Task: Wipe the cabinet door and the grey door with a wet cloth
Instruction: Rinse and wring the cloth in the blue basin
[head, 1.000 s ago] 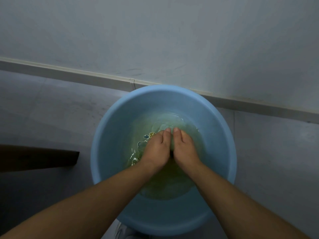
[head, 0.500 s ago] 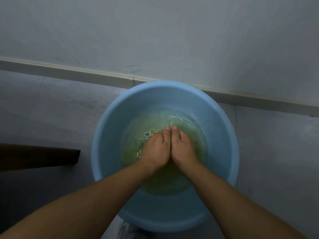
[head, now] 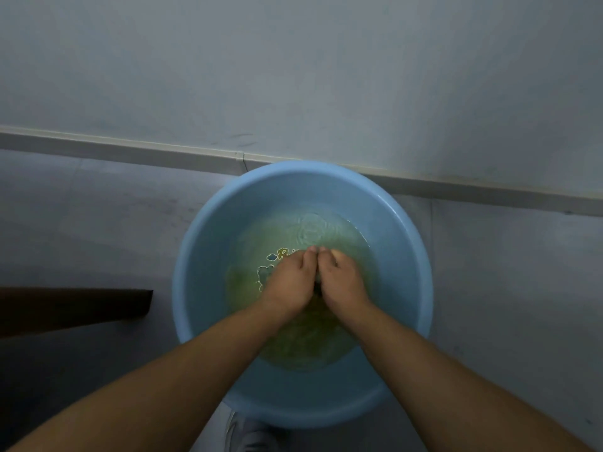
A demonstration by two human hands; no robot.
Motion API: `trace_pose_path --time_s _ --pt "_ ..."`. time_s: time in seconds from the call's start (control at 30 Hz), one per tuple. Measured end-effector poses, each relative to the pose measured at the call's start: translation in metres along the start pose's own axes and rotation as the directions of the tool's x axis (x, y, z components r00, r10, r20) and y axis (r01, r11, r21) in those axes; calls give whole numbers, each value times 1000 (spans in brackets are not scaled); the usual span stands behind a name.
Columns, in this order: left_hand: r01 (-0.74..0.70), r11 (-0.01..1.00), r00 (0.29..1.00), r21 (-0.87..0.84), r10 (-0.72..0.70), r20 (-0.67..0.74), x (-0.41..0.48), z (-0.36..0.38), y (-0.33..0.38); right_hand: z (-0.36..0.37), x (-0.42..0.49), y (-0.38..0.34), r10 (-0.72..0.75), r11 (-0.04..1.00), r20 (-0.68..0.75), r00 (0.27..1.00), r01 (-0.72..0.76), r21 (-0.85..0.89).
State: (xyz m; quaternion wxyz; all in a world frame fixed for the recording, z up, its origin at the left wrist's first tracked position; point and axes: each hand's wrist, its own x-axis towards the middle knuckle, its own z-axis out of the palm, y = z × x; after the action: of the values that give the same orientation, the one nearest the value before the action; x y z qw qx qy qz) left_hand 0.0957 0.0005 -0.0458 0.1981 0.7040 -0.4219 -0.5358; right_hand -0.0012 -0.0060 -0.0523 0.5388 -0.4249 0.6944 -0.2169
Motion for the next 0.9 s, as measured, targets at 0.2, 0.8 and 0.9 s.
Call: trace_pose_path --time_s 0.2,0.8,0.9 --pt "153 971 986 -185 -137 94 -51 -48 65 -46 -53 -50 11 999 -5 1000 -11 34" --pt "-146 989 967 28 136 216 -317 -152 448 -284 -335 -385 110 916 -162 981 -37 399" --pt "-245 969 924 20 228 306 -350 -131 515 -341 -377 -411 117 880 -234 965 8 474"
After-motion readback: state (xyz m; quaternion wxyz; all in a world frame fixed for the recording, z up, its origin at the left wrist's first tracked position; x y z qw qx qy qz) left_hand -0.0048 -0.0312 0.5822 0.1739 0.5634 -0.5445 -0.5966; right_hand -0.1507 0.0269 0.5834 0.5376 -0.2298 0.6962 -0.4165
